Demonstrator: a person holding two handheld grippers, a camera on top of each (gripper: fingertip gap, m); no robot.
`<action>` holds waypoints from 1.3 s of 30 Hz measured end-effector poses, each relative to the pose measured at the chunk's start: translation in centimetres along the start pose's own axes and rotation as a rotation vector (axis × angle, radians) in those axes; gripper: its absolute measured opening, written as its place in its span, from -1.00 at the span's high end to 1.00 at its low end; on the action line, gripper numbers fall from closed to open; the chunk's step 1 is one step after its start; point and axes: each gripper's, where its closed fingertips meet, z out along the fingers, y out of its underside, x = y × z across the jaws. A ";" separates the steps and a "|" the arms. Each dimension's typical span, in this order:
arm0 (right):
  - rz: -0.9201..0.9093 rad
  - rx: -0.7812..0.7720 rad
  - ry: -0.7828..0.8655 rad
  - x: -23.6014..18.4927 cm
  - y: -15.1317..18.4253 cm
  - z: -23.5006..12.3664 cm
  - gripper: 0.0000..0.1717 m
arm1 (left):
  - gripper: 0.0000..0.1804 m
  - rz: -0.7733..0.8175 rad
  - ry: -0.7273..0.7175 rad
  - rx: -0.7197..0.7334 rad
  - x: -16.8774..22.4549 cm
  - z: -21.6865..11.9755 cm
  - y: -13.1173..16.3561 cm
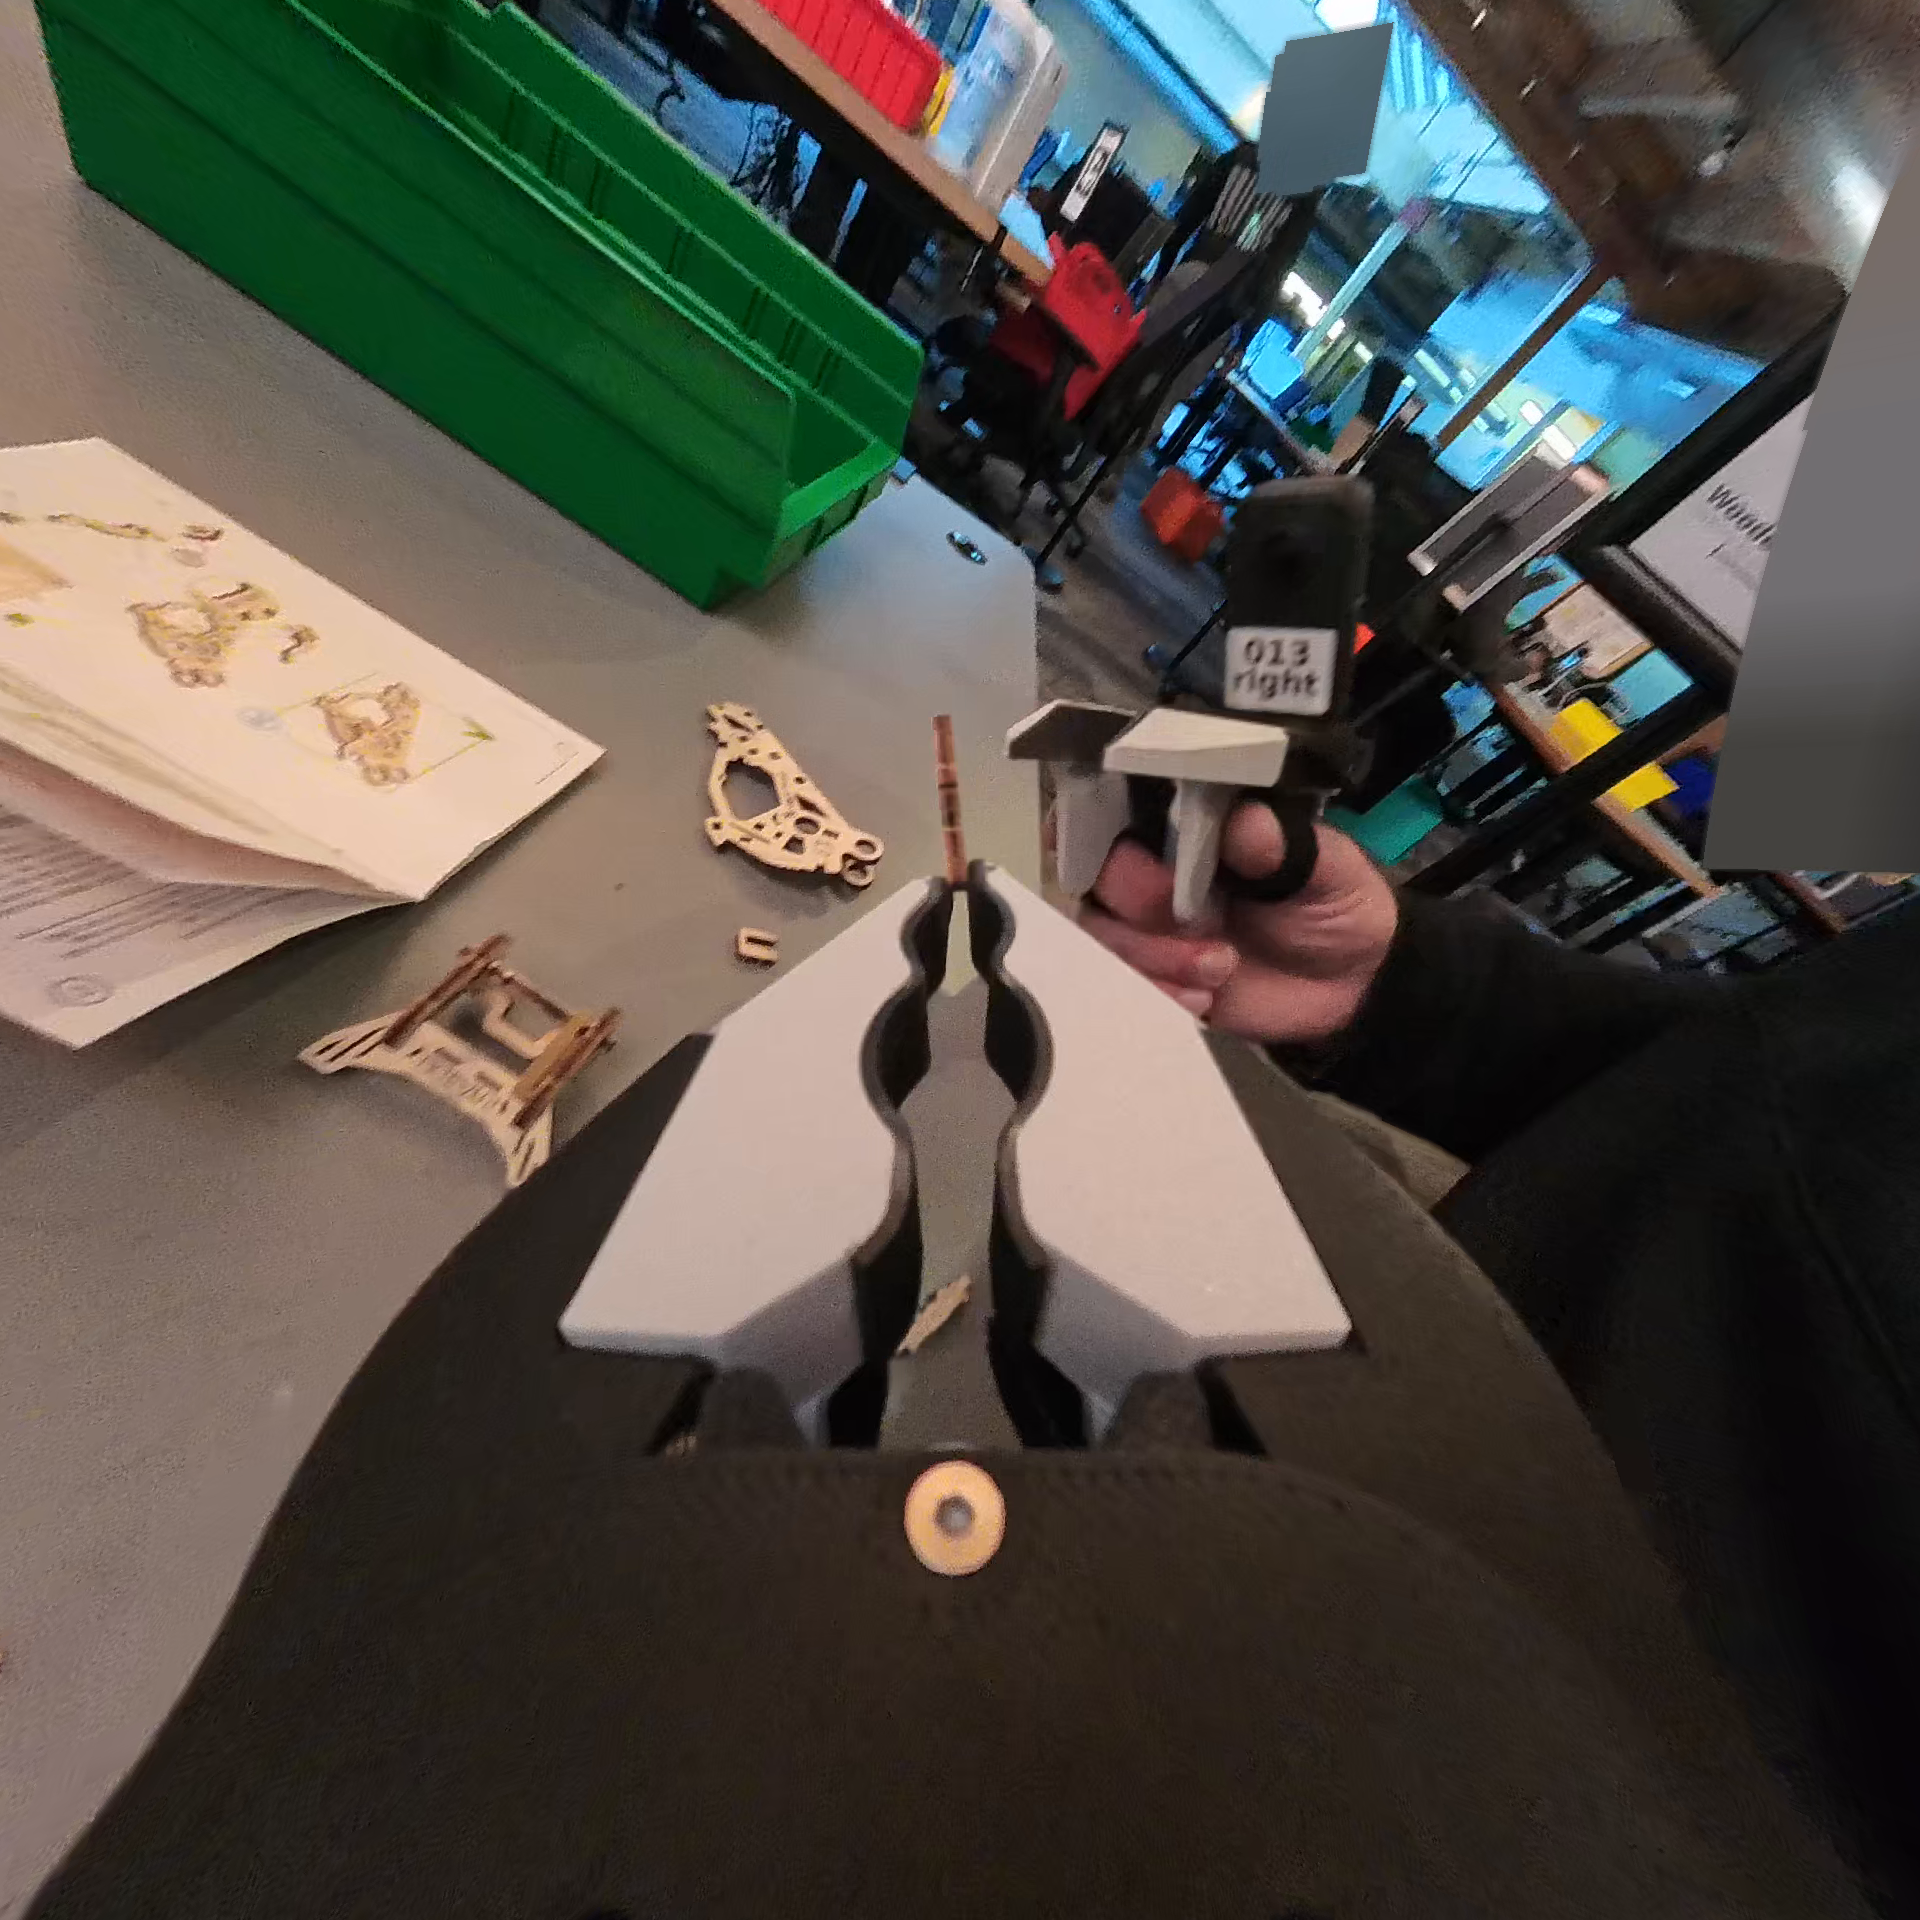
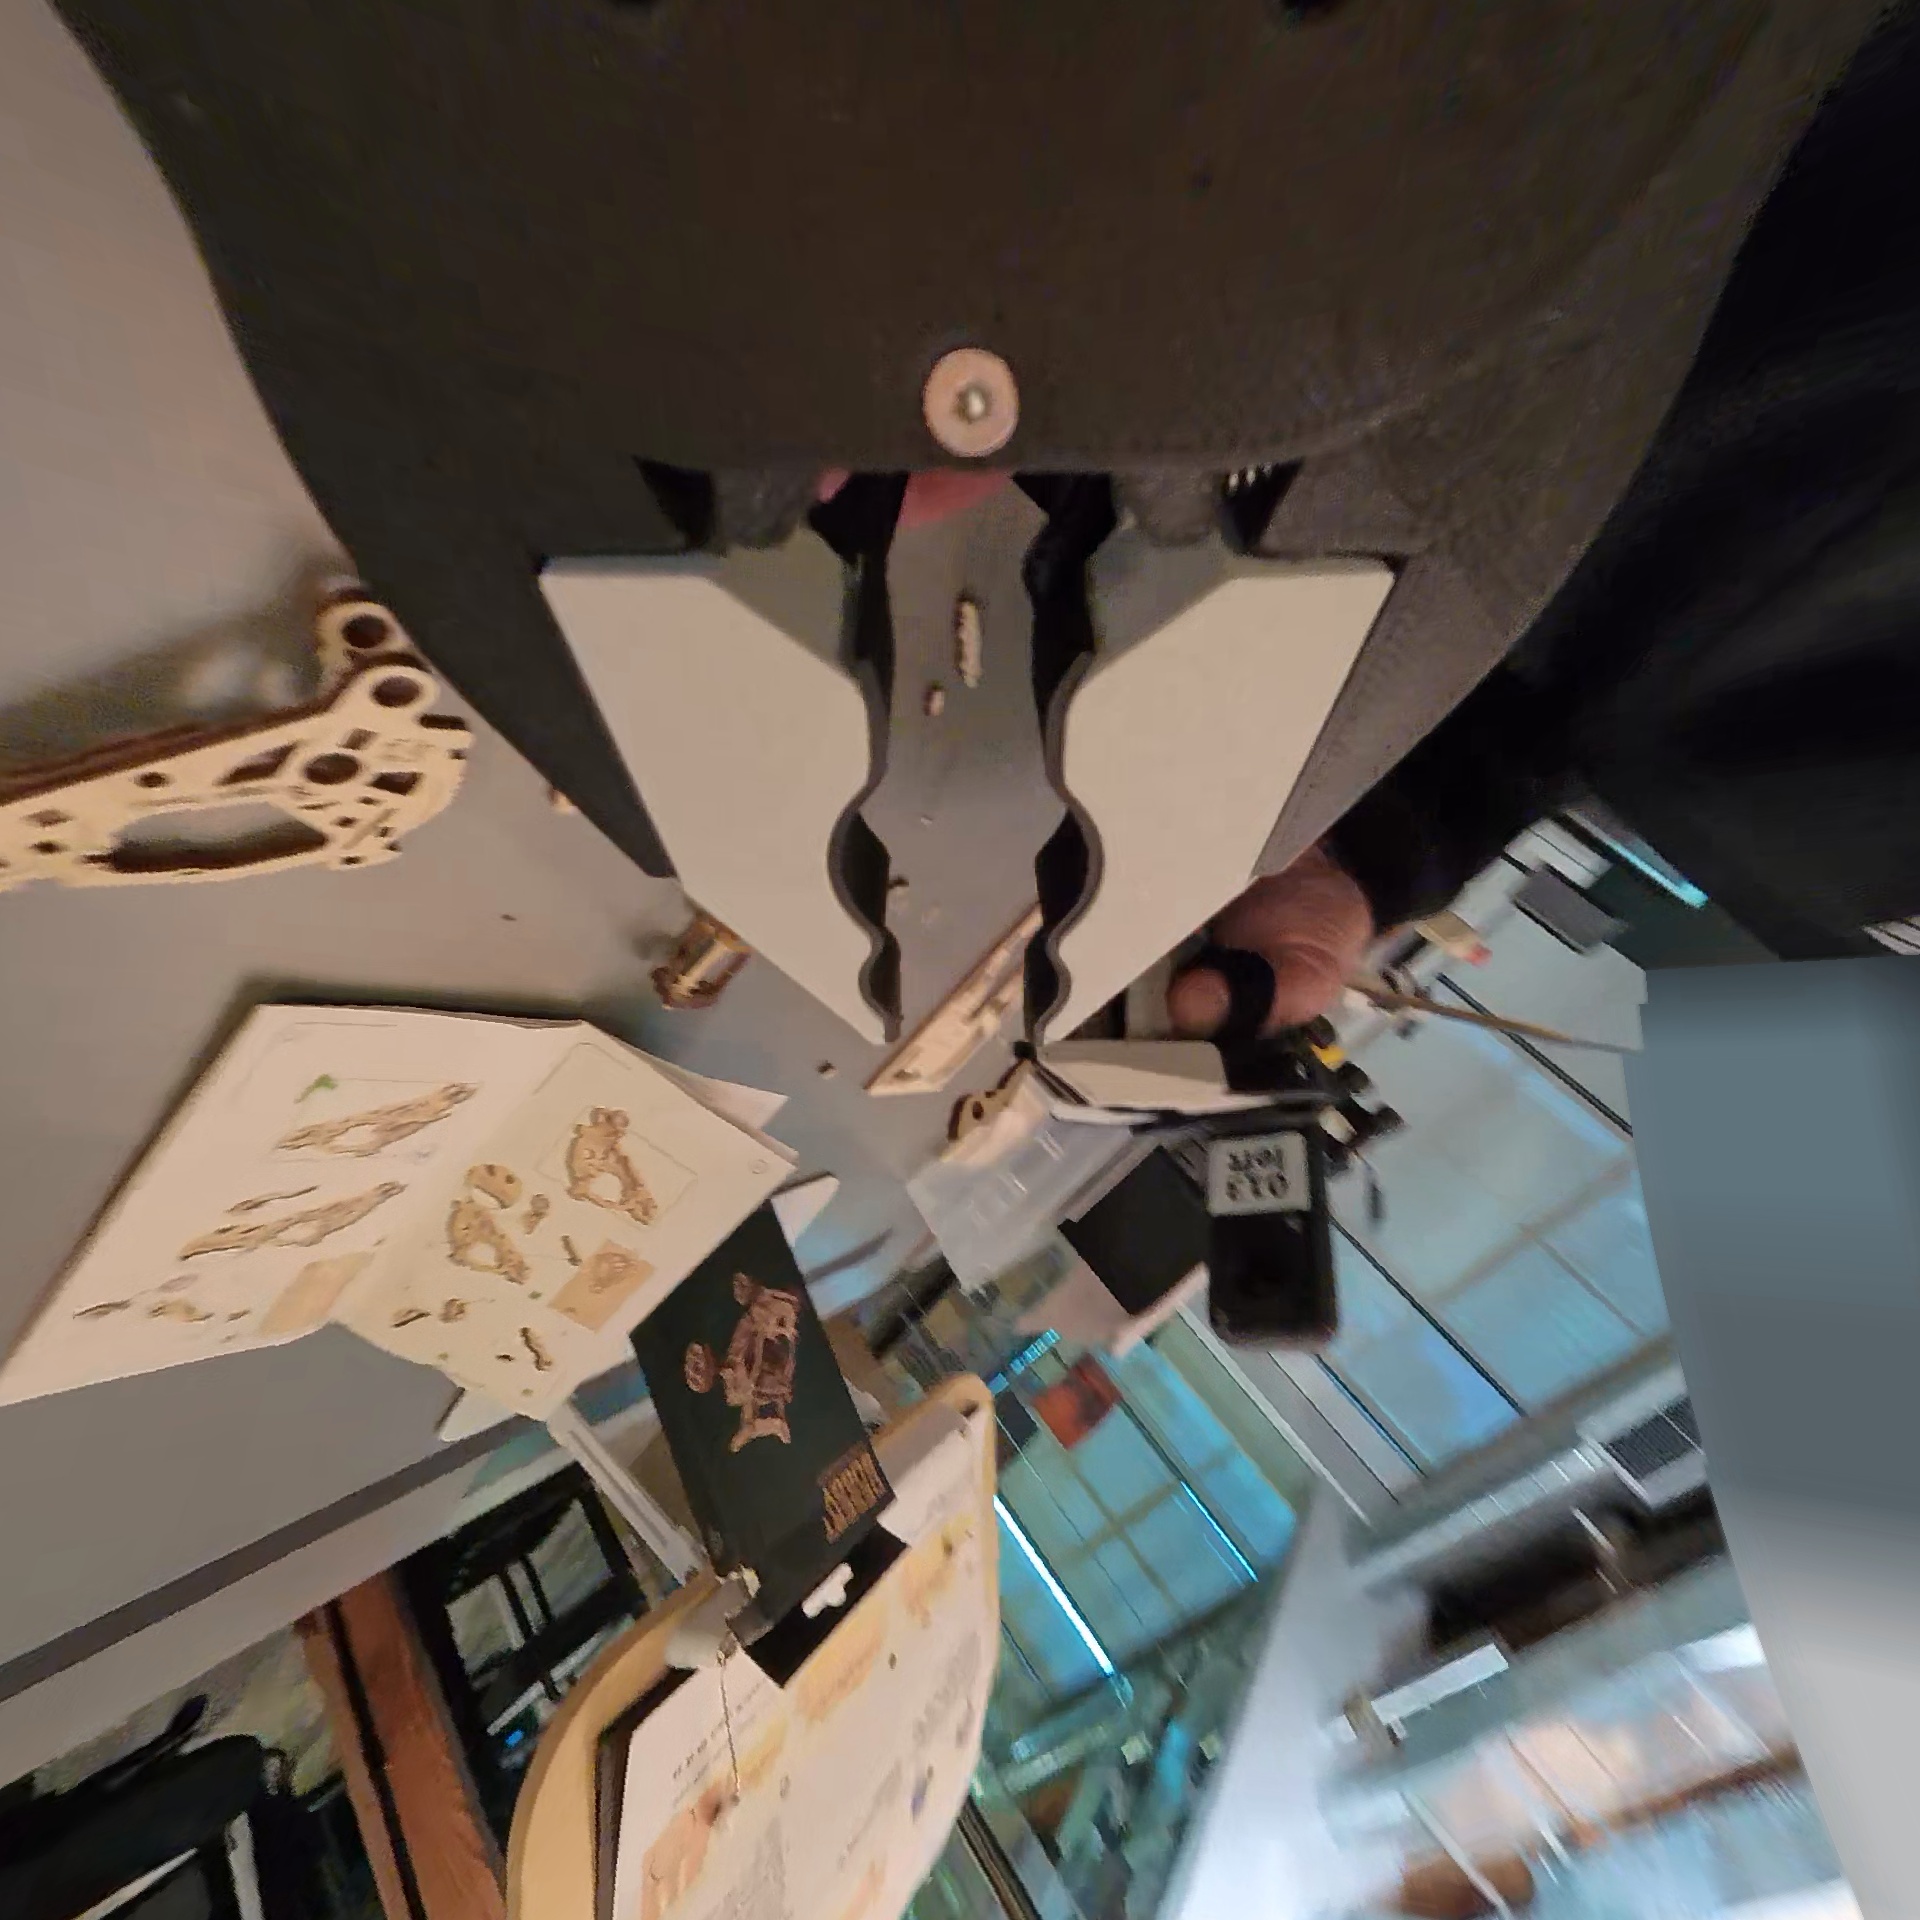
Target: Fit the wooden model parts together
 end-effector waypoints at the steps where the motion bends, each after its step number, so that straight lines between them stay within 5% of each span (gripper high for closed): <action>1: -0.039 -0.028 0.022 0.2 0.1 -0.1 0.76 | 0.98 0.007 -0.008 -0.010 -0.2 -0.3 0.0; 6: -0.227 -0.154 0.123 1.2 0.4 -0.5 0.74 | 0.99 -0.005 -0.006 -0.109 -0.9 -1.2 0.9; 15: -1.052 -0.521 0.208 0.0 2.2 2.0 0.66 | 0.99 -0.052 0.055 -0.267 -0.4 -1.1 1.7; 21: -1.356 -0.635 0.202 0.6 3.3 3.6 0.77 | 0.99 -0.073 0.108 -0.307 1.0 -0.6 1.7; 28: -1.435 -0.639 0.189 0.4 3.4 3.6 0.94 | 0.99 -0.097 0.127 -0.299 1.4 -0.4 1.5; 39: -1.138 -0.530 0.171 0.3 2.0 3.5 0.94 | 0.77 0.109 0.070 -0.150 1.6 0.1 -0.9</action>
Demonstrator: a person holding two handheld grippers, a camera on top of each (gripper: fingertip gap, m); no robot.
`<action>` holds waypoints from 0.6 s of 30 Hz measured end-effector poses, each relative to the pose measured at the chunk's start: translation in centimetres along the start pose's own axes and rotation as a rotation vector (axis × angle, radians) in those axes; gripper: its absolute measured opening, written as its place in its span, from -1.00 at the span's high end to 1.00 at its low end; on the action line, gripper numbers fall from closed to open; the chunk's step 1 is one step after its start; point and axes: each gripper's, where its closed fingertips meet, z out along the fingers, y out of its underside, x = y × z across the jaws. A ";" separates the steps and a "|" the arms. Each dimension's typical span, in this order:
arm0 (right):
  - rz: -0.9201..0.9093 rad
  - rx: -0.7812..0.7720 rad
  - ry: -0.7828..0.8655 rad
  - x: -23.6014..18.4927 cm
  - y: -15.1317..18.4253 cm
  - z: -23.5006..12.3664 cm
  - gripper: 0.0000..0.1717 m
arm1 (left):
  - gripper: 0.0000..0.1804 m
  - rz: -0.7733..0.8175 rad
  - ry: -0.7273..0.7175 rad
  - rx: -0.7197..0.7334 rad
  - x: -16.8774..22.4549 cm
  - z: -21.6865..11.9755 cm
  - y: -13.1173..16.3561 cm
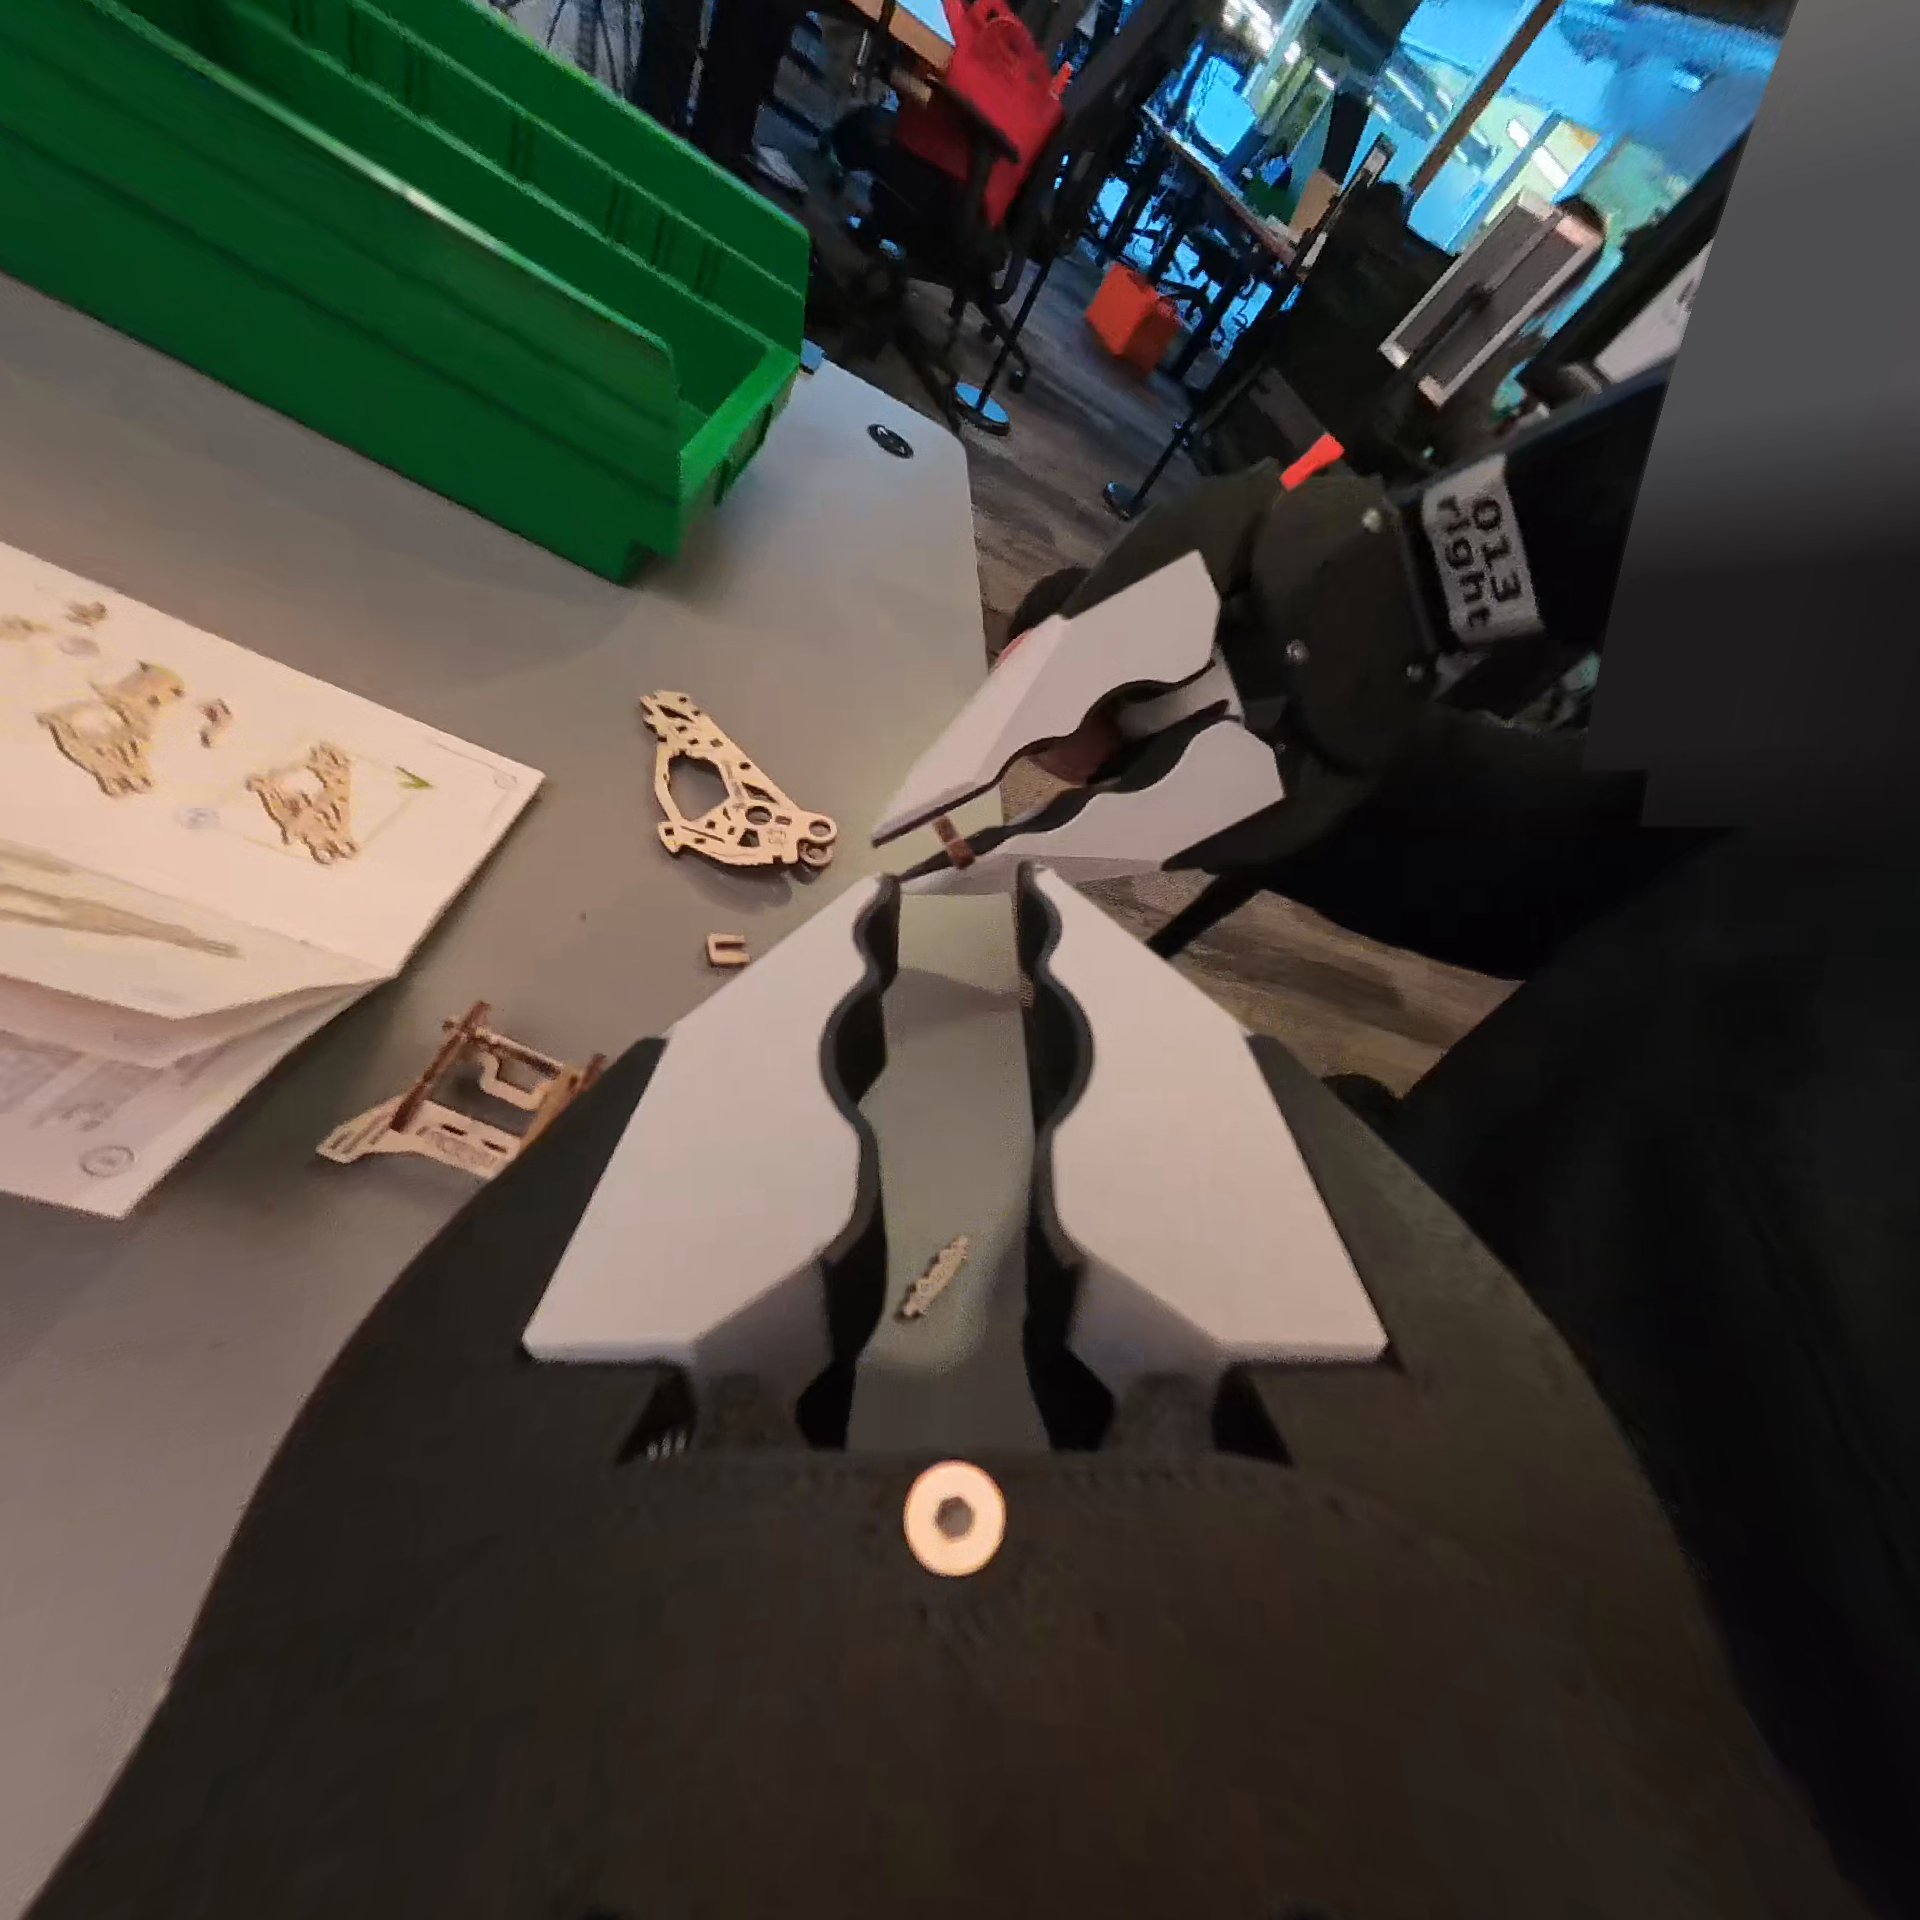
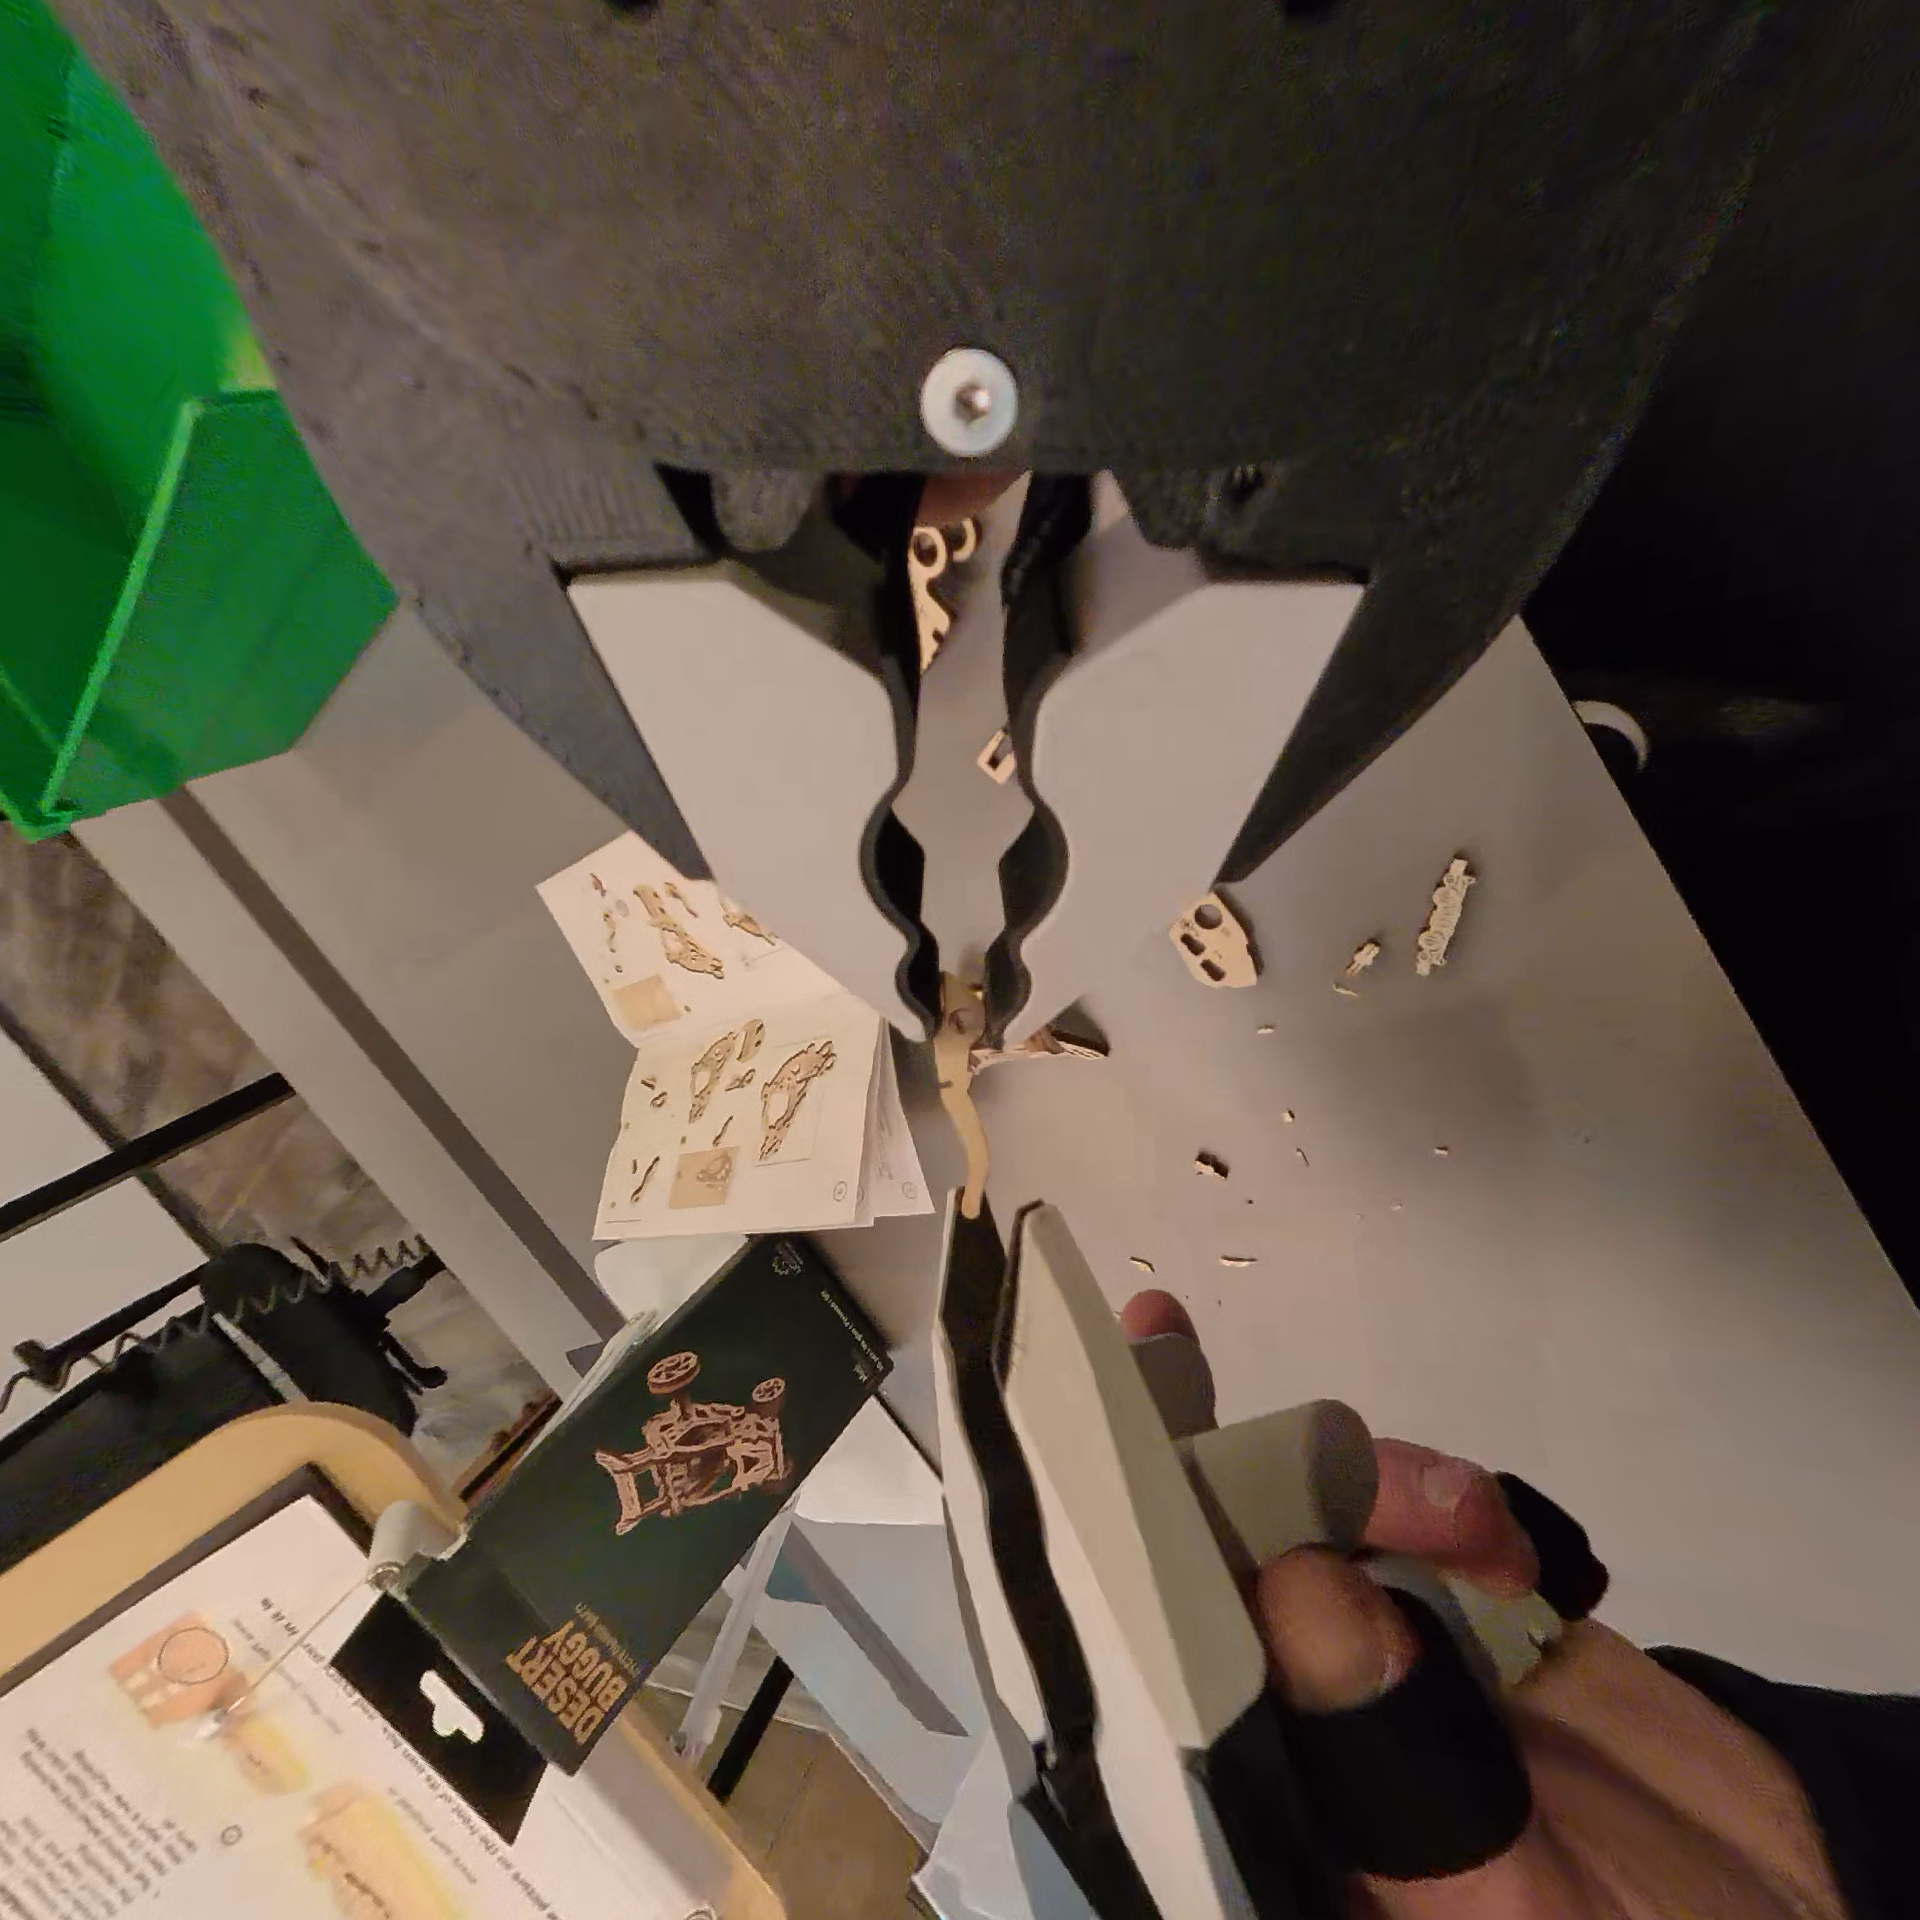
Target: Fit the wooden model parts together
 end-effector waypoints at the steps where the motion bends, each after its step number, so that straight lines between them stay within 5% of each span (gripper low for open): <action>1: 0.019 0.002 -0.012 0.0 0.0 0.0 0.94 | 0.76 0.032 -0.009 0.005 0.1 0.0 -0.2; 5: 0.196 0.044 -0.146 -0.9 -0.3 -0.1 0.94 | 0.72 0.212 -0.082 -0.002 0.3 0.2 -0.6; 10: 0.516 0.122 -0.485 -2.5 -1.1 -1.5 0.94 | 0.70 0.689 -0.199 -0.127 1.1 0.1 -0.3; 18: 0.558 0.087 -0.799 -4.3 -1.3 -3.1 0.94 | 0.82 1.050 -0.166 -0.307 2.5 1.4 1.5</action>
